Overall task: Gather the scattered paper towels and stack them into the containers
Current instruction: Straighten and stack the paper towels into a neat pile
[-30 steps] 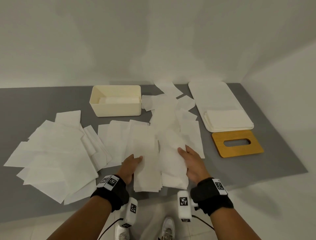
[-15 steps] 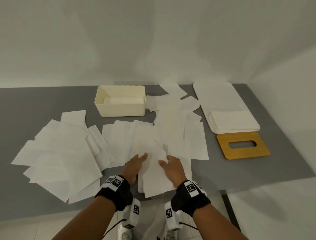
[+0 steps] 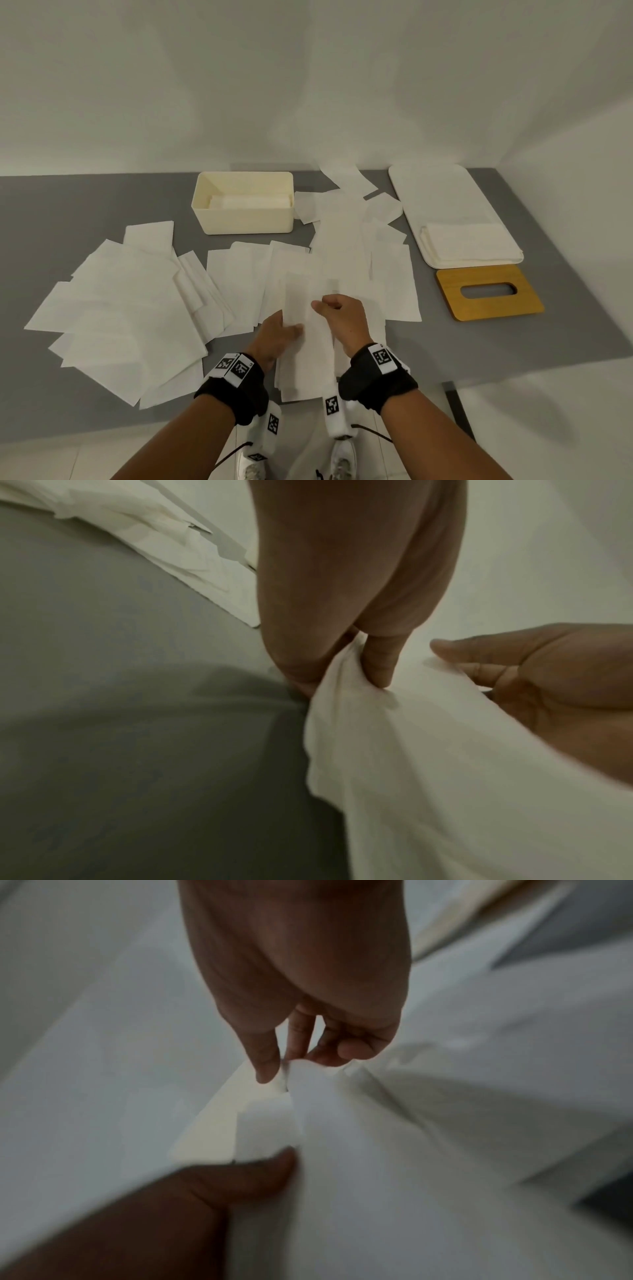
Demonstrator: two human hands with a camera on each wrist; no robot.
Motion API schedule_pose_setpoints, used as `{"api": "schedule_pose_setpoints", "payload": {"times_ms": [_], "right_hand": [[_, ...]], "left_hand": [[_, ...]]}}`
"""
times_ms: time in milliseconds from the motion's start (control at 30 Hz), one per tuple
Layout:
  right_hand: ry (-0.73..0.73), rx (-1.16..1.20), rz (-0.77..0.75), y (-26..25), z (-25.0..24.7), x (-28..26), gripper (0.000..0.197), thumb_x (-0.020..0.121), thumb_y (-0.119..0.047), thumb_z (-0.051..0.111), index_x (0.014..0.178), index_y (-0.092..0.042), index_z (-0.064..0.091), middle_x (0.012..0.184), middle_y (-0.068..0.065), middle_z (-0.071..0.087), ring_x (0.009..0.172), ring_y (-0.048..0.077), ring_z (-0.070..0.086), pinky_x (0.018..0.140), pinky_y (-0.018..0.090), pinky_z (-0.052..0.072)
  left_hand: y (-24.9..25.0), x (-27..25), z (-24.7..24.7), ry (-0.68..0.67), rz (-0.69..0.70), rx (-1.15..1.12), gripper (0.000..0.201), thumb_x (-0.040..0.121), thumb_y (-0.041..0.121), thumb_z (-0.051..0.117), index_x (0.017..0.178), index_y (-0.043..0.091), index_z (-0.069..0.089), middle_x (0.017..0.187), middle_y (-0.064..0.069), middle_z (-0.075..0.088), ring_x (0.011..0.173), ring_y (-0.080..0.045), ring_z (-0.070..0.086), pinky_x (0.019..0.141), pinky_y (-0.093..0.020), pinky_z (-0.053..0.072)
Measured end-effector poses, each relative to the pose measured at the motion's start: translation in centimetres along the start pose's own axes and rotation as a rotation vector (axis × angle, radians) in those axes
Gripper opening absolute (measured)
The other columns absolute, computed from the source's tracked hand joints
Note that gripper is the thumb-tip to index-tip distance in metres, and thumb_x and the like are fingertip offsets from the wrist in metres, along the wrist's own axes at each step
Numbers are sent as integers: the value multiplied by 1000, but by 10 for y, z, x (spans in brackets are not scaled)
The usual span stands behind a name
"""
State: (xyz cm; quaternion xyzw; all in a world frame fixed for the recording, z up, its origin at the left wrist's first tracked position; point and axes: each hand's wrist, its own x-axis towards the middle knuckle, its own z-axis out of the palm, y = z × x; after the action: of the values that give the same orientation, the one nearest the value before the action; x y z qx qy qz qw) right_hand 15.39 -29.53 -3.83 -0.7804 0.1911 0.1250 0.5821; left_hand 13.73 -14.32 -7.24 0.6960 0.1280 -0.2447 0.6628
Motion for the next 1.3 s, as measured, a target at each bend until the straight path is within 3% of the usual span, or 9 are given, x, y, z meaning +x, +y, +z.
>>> {"api": "schedule_pose_setpoints", "payload": {"times_ms": [100,200,367,500,700,833,1000,1133,1300], "right_hand": [[-45,165,141,-7,2,5,25,78,-22,77,84,0,68,87,9,68,85,25,64,80,33,52],[-13,62,101,-9,5,14,23,76,-14,75,68,-8,54,71,11,50,69,23,50,64,31,43],[142,-222,72,-8,-7,16,20,84,-26,65,93,-8,68,91,6,67,91,24,63,81,30,47],[-73,-427,29,1,-7,0,32,89,-25,54,63,-7,53,64,10,51,62,22,50,66,33,44],[-90,-333,46,0,-2,-6,27,96,-24,41,105,-8,60,102,5,64,92,21,59,80,30,46],[-250,217,188,-3,-16,-11,28,92,-27,61,117,-14,61,111,1,69,98,17,66,79,28,54],[-179,-19,-100,-6,-22,-16,20,92,-18,58,112,-17,64,106,-2,70,97,18,67,83,26,55],[-17,-243,-327,-17,-17,-28,19,96,-22,49,111,-14,58,99,-1,64,88,17,60,70,19,47],[60,-112,-430,-12,-3,-52,24,101,-24,41,123,-18,50,95,-12,58,84,-3,58,70,7,46]], "left_hand": [[-1,-1,0,13,8,8,19,94,7,55,110,14,63,107,-12,72,98,-30,68,87,-44,56],[-1,-1,0,18,4,1,17,94,8,56,108,15,63,107,-12,72,95,-28,69,86,-43,57],[2,-3,-3,2,-34,-99,21,94,10,59,114,9,62,112,-14,70,100,-29,68,88,-41,56],[10,-6,-4,-29,-63,-263,27,96,16,56,121,8,59,115,-14,70,104,-32,67,85,-40,55],[25,-10,9,-72,12,-218,28,98,16,52,126,13,55,115,-9,69,101,-24,68,81,-32,56],[31,-12,8,-139,33,-279,31,99,12,49,129,9,55,122,-12,67,112,-30,64,95,-42,51],[37,-16,3,-53,114,-111,30,98,19,54,126,16,59,118,-5,70,109,-26,65,99,-47,50],[48,-30,12,184,332,122,20,101,19,45,117,20,57,108,1,68,101,-20,64,86,-32,53],[51,-47,24,346,501,148,19,101,19,46,119,24,49,98,18,61,88,1,60,68,-7,45]]}}
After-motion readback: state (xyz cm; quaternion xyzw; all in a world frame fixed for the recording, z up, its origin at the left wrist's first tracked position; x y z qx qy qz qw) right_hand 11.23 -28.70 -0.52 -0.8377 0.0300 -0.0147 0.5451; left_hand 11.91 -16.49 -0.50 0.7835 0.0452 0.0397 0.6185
